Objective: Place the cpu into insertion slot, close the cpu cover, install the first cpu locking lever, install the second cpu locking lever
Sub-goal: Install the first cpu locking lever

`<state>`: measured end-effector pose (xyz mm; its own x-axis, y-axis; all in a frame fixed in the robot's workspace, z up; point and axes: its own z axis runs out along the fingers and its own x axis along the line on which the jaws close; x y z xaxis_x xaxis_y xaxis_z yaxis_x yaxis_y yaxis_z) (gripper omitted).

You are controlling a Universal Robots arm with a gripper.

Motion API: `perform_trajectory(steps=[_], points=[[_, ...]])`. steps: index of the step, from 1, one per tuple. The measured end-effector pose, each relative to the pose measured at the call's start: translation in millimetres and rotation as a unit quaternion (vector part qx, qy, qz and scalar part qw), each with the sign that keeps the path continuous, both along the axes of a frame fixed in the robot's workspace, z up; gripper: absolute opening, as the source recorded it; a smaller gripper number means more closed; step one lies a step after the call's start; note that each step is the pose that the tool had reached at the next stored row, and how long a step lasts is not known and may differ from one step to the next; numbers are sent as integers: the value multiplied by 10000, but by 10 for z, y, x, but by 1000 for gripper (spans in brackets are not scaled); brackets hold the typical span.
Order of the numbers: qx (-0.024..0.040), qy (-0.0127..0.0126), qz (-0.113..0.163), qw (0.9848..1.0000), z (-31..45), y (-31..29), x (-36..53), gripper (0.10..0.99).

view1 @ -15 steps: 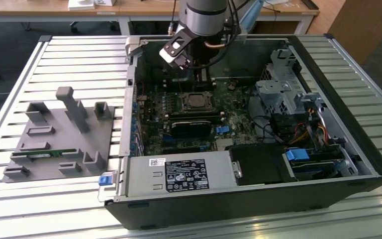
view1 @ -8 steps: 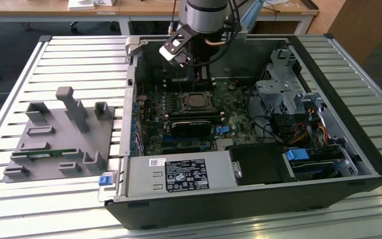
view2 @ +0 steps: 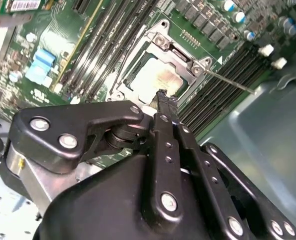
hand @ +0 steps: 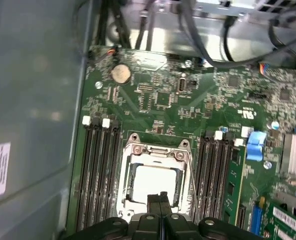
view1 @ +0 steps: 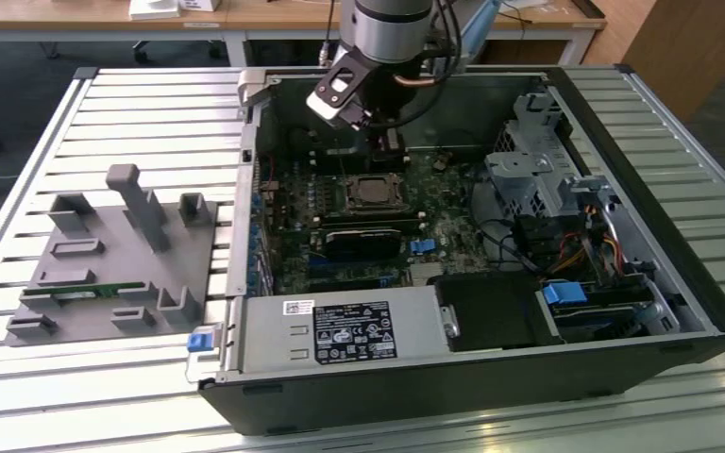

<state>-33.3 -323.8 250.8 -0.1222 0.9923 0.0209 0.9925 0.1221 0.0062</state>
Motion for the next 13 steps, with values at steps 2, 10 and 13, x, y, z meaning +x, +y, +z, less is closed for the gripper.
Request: perform_trajectory(steps=[2, 10, 13], points=[[0, 0, 180, 9998, 0, 0, 0, 106], [0, 0, 837, 9965, 0, 0, 0, 106], [0, 0, 1011, 9949, 0, 0, 0, 106]])
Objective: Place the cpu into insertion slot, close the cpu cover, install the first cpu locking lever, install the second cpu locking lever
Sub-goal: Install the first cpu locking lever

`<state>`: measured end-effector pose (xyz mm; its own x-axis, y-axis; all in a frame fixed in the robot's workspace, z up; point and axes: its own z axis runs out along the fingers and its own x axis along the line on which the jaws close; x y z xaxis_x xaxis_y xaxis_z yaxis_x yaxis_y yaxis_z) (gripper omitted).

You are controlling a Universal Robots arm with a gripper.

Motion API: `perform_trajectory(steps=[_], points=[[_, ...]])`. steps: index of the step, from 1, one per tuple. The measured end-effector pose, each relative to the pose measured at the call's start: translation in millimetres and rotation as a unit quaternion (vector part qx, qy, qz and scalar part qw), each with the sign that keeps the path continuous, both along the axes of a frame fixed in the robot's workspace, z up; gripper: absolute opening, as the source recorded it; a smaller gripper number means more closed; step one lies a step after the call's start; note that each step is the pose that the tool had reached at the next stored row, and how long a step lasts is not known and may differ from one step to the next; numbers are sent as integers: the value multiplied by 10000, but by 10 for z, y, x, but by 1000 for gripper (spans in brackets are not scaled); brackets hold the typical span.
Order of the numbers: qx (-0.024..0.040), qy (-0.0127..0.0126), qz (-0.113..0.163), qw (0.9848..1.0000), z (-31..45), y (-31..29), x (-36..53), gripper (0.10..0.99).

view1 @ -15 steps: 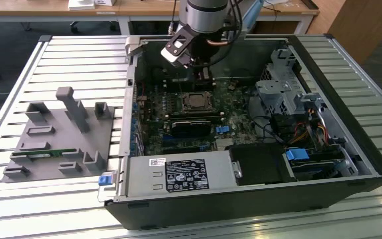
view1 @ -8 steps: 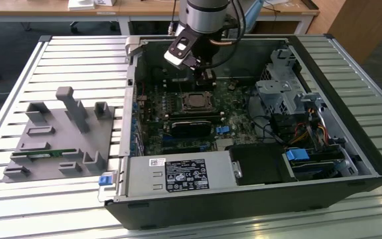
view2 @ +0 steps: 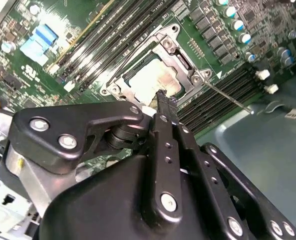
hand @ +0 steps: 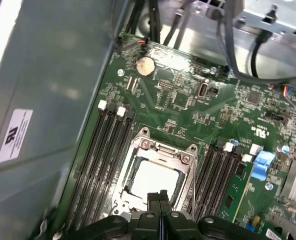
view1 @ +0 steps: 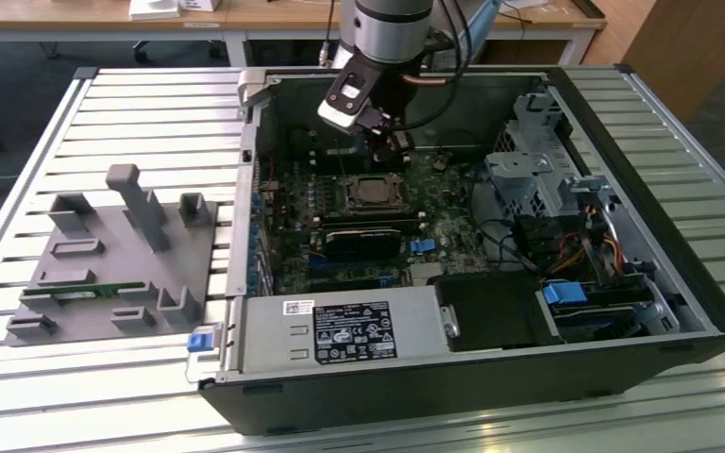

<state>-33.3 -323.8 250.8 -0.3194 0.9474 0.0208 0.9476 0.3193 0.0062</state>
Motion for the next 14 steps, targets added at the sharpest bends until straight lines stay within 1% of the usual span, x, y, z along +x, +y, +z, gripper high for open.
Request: perform_trajectory(steps=[4, 9, 11, 14], points=[[0, 0, 245, 9997, 0, 0, 0, 106], [0, 0, 527, 9986, 0, 0, -3, 106], [0, 0, 675, 9977, -1, 0, -4, 106], [0, 0, 943, 9955, -1, 0, -5, 106]])
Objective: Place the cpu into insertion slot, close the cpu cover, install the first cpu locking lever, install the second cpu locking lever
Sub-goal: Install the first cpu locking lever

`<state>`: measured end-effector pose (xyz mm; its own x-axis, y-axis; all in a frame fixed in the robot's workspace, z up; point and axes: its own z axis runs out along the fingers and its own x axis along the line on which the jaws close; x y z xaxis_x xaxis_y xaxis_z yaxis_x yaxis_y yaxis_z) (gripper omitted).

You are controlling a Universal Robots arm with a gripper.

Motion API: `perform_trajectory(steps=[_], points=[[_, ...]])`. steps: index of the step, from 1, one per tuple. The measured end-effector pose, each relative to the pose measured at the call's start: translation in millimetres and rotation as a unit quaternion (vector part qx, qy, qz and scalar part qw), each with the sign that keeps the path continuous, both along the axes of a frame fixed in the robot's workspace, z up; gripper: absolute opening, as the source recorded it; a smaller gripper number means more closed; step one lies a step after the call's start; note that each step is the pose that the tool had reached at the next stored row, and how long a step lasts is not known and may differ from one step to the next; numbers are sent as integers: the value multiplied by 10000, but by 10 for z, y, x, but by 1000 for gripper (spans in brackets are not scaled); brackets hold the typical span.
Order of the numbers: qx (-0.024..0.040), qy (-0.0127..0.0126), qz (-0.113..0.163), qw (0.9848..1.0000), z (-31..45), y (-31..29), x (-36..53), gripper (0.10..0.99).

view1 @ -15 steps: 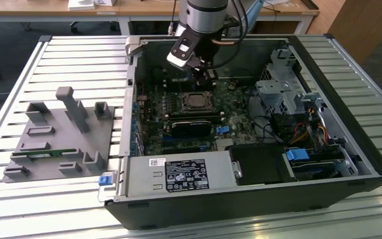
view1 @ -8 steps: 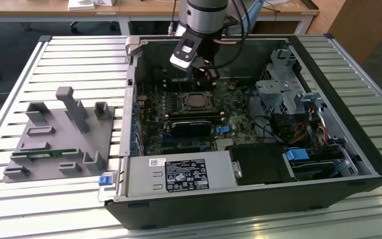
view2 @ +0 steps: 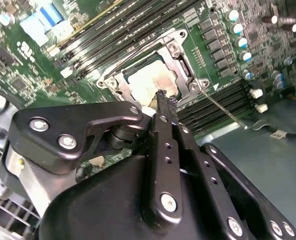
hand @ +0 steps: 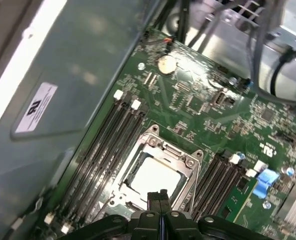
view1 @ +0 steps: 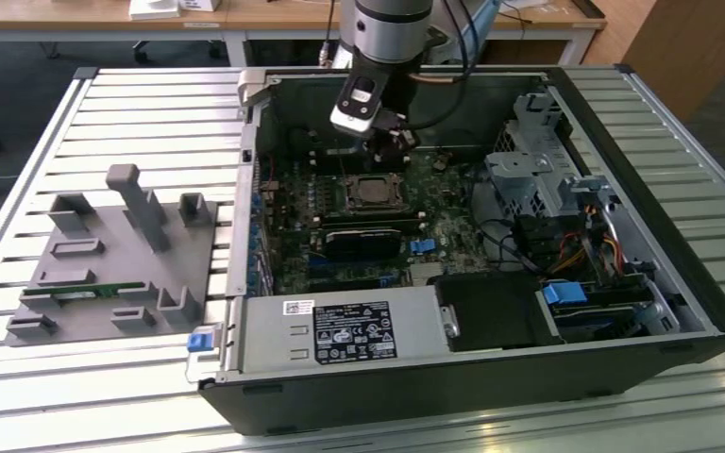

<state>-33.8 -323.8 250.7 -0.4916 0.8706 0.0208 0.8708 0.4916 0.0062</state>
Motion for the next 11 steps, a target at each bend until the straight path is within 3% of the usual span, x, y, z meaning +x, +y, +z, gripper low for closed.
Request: perform_trajectory(steps=[6, 11], points=[[0, 0, 547, 9985, -2, 0, 0, 106], [0, 0, 1001, 9950, -3, 0, 0, 106]])
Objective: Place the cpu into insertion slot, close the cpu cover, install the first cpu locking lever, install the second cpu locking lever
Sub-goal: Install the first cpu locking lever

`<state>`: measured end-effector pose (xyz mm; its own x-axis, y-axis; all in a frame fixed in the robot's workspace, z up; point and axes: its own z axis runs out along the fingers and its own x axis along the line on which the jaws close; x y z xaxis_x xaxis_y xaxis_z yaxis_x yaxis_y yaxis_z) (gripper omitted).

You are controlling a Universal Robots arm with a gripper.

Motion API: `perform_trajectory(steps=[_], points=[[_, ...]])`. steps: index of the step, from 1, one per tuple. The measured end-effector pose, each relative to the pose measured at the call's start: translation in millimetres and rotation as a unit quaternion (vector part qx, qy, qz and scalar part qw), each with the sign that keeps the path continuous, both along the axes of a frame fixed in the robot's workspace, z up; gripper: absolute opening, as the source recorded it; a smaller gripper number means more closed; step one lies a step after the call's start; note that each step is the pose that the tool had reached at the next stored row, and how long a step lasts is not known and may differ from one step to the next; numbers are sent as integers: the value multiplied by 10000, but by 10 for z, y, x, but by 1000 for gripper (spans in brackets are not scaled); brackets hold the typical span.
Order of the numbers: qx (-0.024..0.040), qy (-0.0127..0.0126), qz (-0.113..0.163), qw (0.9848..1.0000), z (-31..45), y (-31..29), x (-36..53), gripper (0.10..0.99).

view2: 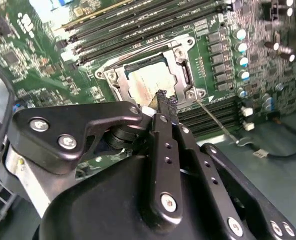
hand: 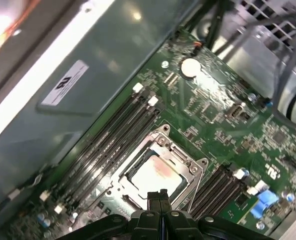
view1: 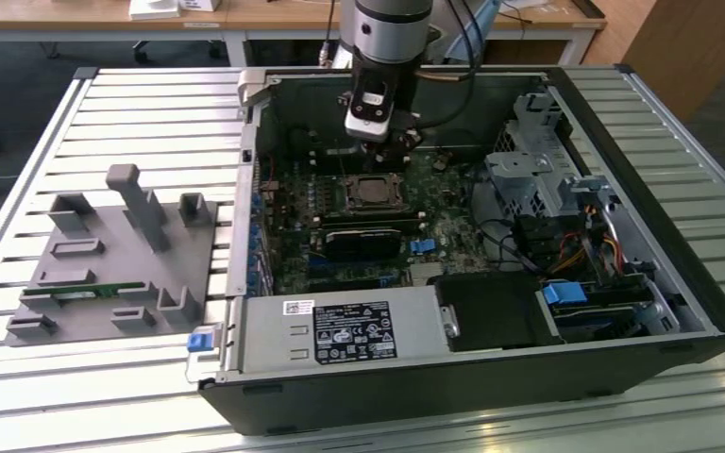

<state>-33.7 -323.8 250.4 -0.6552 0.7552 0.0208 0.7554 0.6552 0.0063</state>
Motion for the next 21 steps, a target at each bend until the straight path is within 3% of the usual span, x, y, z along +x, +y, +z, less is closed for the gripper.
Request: perform_trajectory(steps=[4, 10, 15, 21], points=[[0, 0, 358, 9994, 0, 0, 0, 106], [0, 0, 833, 9965, 0, 0, 0, 106], [0, 0, 1164, 9932, 0, 0, 0, 106], [0, 0, 1547, 9880, 0, 0, 0, 106]])
